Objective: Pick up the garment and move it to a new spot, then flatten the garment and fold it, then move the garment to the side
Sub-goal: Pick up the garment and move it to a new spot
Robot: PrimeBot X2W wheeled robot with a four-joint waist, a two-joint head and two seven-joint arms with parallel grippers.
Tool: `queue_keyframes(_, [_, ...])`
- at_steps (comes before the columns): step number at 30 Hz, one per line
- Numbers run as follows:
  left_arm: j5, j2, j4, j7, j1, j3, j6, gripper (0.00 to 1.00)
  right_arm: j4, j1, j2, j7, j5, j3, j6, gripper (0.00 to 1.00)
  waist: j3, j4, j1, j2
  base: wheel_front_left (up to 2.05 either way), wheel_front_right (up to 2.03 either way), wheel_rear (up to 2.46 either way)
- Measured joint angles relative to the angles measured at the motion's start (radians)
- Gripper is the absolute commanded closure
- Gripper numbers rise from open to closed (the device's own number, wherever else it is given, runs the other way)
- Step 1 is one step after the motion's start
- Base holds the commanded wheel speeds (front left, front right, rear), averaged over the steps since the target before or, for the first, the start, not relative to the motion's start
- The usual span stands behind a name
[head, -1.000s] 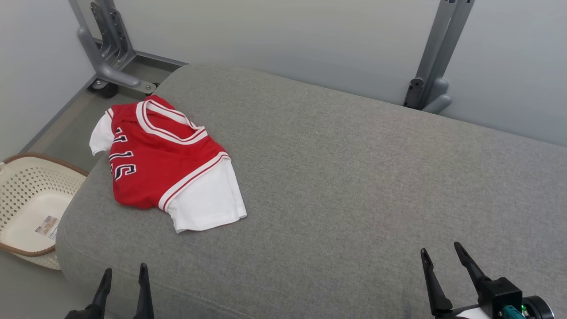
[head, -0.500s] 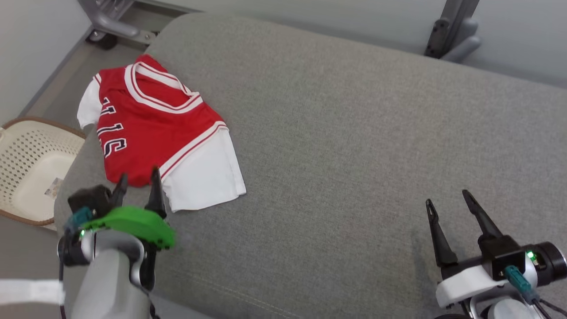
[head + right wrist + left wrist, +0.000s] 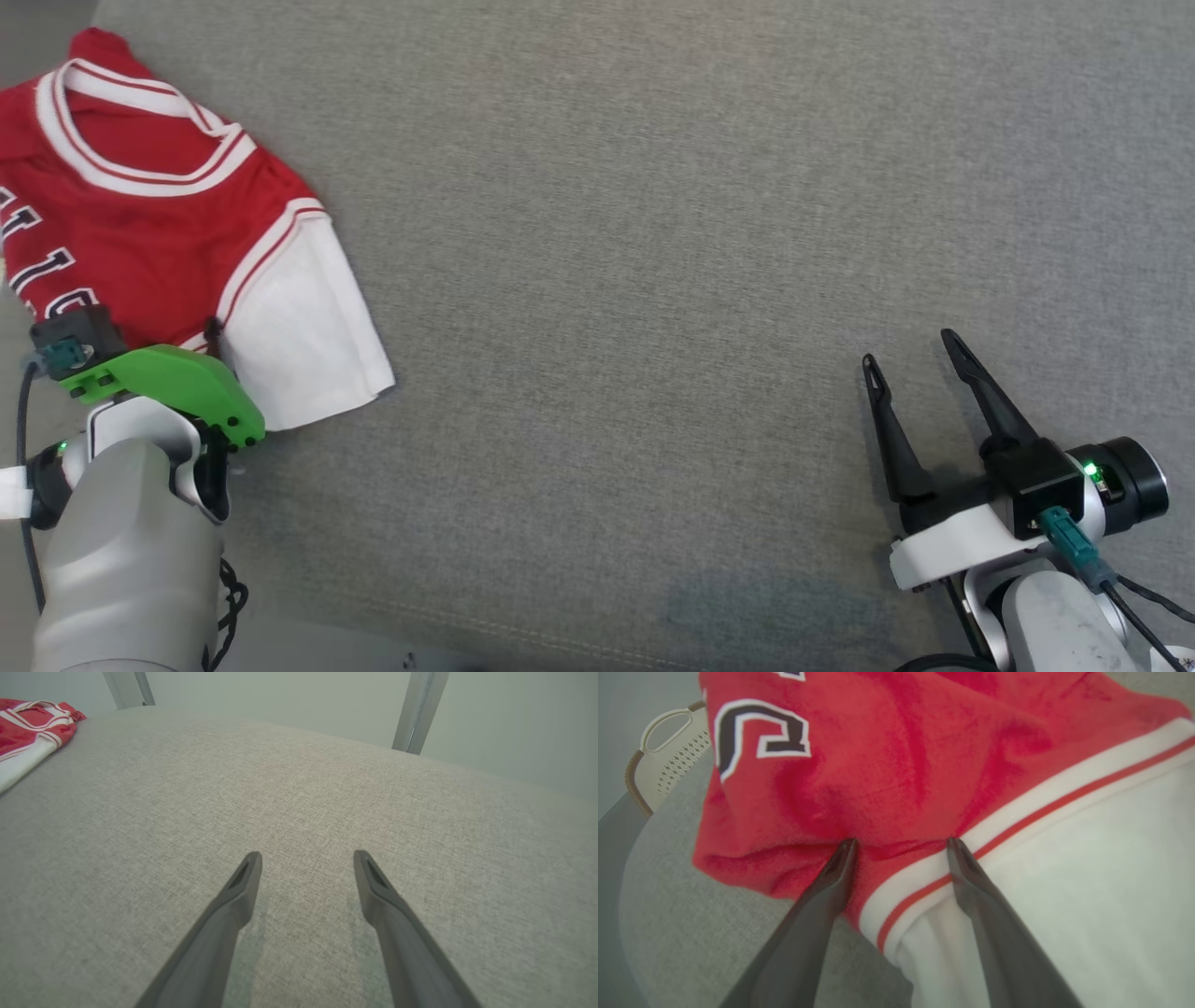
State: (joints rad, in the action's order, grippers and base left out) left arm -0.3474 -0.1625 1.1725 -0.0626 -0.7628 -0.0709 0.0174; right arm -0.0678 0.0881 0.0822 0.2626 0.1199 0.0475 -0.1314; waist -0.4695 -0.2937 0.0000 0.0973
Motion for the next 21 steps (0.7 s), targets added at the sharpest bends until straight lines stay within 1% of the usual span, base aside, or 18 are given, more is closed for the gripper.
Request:
queue_keyframes(1, [0.000,-0.009,0.012,-0.005,-0.005,0.000,0.000,0.57,0.002,0.000,-0.002,0.000,-0.003,-0.003,0.000,0.00,-0.008,0.014,0.0000,0.0000,0.00,0.00,0.00])
queue_keyframes(2, [0.000,-0.016,0.022,-0.015,-0.007,0.000,0.003,0.93,0.003,0.000,-0.002,0.000,-0.004,-0.005,0.000,0.00,-0.014,0.027,0.0000,0.0000,0.00,0.00,0.00])
queue_keyframes(3, [-0.001,-0.023,0.029,-0.023,-0.008,0.000,0.013,1.00,0.003,0.000,-0.003,0.000,-0.004,-0.006,0.000,0.00,-0.020,0.038,0.0000,0.0000,0.00,0.00,0.00])
queue_keyframes(7, [-0.014,-0.040,0.044,-0.077,-0.011,-0.003,0.048,1.00,-0.005,-0.009,-0.007,0.000,-0.004,-0.011,0.000,0.00,-0.029,0.076,0.0000,0.0002,0.00,0.00,0.00])
queue_keyframes(10, [-0.021,-0.038,0.036,-0.123,-0.013,0.006,0.074,1.00,-0.013,-0.023,-0.012,0.000,-0.014,-0.009,0.000,0.00,-0.015,0.086,0.0000,0.0001,0.00,0.00,0.00])
queue_keyframes(14, [-0.012,0.010,-0.011,-0.156,-0.028,0.055,0.103,1.00,-0.030,-0.028,-0.021,0.000,-0.033,0.006,0.000,0.00,0.022,0.091,0.0001,0.0001,0.00,0.00,0.00])
queue_keyframes(17, [-0.011,0.043,-0.074,-0.168,-0.034,0.104,0.110,1.00,-0.038,-0.038,-0.028,0.000,-0.048,0.018,0.000,0.00,0.058,0.097,0.0001,0.0001,0.00,0.00,0.00])
queue_keyframes(21, [-0.044,0.074,-0.221,-0.142,-0.037,0.225,0.110,1.00,-0.050,-0.049,-0.031,0.000,-0.067,0.028,0.000,0.00,0.108,0.116,0.0000,0.0001,0.00,0.00,0.00])
